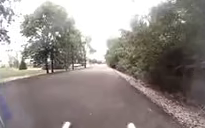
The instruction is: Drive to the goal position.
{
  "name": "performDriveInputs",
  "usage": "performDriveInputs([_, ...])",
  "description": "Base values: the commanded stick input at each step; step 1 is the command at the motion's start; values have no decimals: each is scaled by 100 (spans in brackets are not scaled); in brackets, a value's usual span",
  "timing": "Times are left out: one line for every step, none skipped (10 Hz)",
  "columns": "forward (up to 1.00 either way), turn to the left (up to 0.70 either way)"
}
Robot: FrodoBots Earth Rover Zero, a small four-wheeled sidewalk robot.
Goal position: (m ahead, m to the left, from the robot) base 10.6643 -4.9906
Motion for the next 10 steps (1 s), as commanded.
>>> performDriveInputs([45,0])
performDriveInputs([45,0])
performDriveInputs([45,0])
performDriveInputs([45,0])
performDriveInputs([45,0])
performDriveInputs([45,0])
performDriveInputs([45,0])
performDriveInputs([45,0])
performDriveInputs([45,0])
performDriveInputs([45,0])
